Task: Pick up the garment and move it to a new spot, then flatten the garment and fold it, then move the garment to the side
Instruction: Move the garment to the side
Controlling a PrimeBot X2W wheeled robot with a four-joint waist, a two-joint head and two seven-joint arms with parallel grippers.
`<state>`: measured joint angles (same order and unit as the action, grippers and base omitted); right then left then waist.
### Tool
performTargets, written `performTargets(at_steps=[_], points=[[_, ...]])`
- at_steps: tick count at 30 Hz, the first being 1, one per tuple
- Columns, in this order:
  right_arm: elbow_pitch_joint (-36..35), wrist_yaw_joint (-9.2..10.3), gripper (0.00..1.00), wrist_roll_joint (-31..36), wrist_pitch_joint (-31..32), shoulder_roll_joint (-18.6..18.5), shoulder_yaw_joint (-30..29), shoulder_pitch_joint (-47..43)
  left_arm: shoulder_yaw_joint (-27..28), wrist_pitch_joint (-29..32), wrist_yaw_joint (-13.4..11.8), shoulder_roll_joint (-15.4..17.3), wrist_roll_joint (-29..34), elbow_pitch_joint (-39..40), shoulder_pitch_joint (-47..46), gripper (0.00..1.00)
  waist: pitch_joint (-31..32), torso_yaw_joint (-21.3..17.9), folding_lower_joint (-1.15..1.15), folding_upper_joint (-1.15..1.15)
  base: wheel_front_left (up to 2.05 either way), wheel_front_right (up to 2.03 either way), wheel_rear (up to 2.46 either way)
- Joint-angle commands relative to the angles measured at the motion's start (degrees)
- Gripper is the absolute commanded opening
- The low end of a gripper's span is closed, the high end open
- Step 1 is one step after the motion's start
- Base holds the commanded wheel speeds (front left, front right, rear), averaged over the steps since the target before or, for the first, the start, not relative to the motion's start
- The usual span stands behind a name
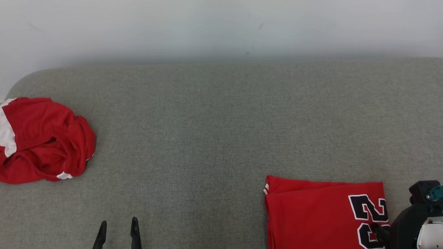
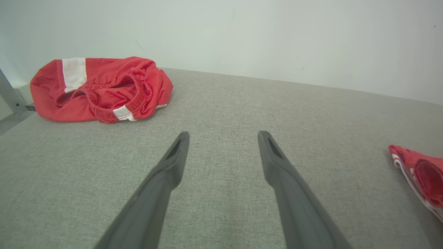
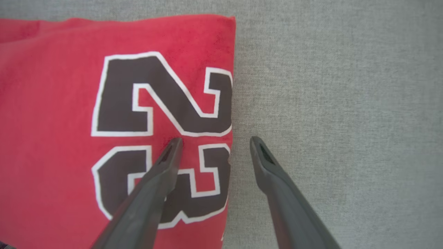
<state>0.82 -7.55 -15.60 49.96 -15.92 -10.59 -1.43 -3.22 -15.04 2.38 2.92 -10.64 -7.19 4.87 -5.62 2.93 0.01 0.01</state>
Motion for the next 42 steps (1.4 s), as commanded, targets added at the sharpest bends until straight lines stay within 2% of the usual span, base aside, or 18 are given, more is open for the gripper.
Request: performTargets(at_steps=[1, 11, 12, 13, 18, 25, 26, 31, 34, 36, 42], points=[[0.5, 0.09, 1.0, -0.2, 0.2, 0.0, 0.2, 0.4, -0.1, -0.2, 0.1, -0.1, 0.2, 0.2, -0.8, 1.0, -1.2, 0.8, -0.01, -0.01, 0.0, 0.0, 0.0], [7.1, 0.09, 1.0, -1.2, 1.9, -0.1, 3.4, 3.0, -0.6, -0.2, 0.2, -0.1, 0.8, 0.6, -2.7, 1.0, -3.8, 1.0, -0.01, -0.01, 0.0, 0.0, 0.0], [7.4, 0.09, 0.25, -1.3, 1.8, -0.3, 4.1, 3.3, -0.5, -0.2, 0.3, 0.0, 0.9, 0.6, -2.8, 1.0, -4.1, 0.9, -0.01, -0.01, 0.0, 0.0, 0.0], [7.6, 0.09, 0.0, -1.1, 1.7, -0.8, 4.7, 3.8, -0.6, -0.2, 0.4, -0.1, 1.0, 0.7, -2.9, 1.0, -4.3, 0.8, -0.01, -0.01, 0.0, 0.0, 0.0], [7.7, 0.1, 0.0, -0.2, -2.2, -5.1, 10.6, 10.4, -0.5, -0.2, 0.6, -0.1, 2.0, 2.2, -3.6, 1.0, -5.8, -2.3, -0.01, -0.01, 0.0, 0.0, 0.0], [11.8, 0.12, 0.0, 0.1, -8.5, -11.2, 20.8, 22.0, -0.9, -0.2, 1.8, 0.0, 4.3, 4.6, -5.3, 1.0, -9.1, -9.9, -0.01, -0.01, 0.0, 0.0, 0.0], [11.8, 0.12, 0.0, 0.1, -8.5, -11.2, 20.8, 22.0, -0.9, -0.2, 1.8, 0.0, 4.3, 4.6, -5.3, 1.0, -9.1, -9.9, -0.01, -0.01, 0.0, 0.0, 0.0], [17.0, 0.11, 0.0, -0.3, -12.8, -14.3, 24.8, 30.4, -1.7, -0.2, 2.7, 0.4, 6.2, 6.5, -7.0, 1.0, -12.1, -15.8, -0.01, -0.01, 0.0, 0.0, 0.0], [20.7, 0.1, 0.0, 0.4, -15.4, -15.5, 25.1, 34.4, -2.3, -0.2, 3.2, 1.2, 6.9, 7.5, -8.0, 1.0, -14.0, -19.1, -0.01, -0.01, 0.0, 0.0, 0.0], [23.2, 0.11, 0.0, 0.7, -17.4, -14.9, 24.1, 37.7, -2.3, -0.2, 3.5, 2.2, 7.6, 8.4, -8.4, 1.0, -15.8, -21.4, -0.01, -0.01, 0.0, 0.0, 0.0], [32.5, 0.1, 0.0, 4.7, -25.2, -11.8, 15.2, 45.6, -3.1, -0.2, 4.1, 5.3, 9.5, 10.8, -10.4, 1.0, -20.3, -26.0, -0.01, -0.01, 0.0, 0.0, 0.0]])
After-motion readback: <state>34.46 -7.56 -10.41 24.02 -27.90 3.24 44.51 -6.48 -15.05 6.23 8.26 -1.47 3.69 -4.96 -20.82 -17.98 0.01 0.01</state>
